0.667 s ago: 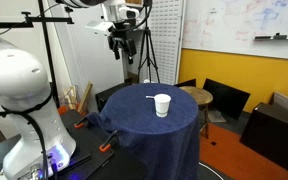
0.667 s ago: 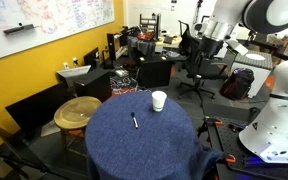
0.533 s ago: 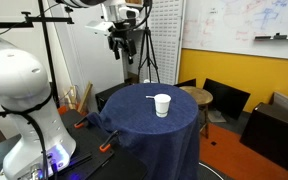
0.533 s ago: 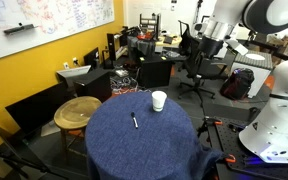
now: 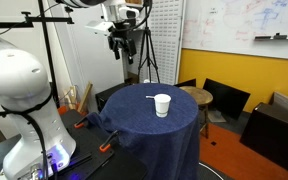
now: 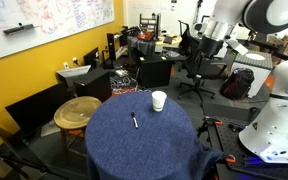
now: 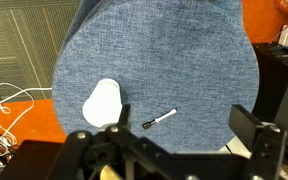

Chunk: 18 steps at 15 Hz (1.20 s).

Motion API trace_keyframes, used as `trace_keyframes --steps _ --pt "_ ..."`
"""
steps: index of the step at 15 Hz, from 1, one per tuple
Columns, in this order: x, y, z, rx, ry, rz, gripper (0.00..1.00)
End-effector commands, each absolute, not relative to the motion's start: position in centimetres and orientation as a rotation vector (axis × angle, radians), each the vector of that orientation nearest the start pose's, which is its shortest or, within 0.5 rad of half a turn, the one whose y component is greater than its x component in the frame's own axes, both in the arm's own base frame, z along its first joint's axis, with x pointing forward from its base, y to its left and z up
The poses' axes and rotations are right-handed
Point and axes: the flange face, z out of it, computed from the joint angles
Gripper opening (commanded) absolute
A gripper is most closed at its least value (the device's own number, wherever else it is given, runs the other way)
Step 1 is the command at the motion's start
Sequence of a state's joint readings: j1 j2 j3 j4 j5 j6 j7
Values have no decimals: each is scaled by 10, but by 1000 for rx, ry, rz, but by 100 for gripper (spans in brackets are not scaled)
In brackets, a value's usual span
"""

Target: Pick the marker and put it in the cup

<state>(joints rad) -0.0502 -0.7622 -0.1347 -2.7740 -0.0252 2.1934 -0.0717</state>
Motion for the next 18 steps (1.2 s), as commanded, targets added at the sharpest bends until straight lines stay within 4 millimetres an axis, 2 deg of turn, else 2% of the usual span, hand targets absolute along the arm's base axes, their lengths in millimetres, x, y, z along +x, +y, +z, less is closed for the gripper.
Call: trace_keyframes --steps 1,7,13,18 --pt "337 -58 436 -3047 191 -358 100" --pt "375 -52 419 -2958 424 -525 100" --pt "422 -38 392 -2880 695 -567 100" --pt "462 -50 377 -2769 960 -537 100"
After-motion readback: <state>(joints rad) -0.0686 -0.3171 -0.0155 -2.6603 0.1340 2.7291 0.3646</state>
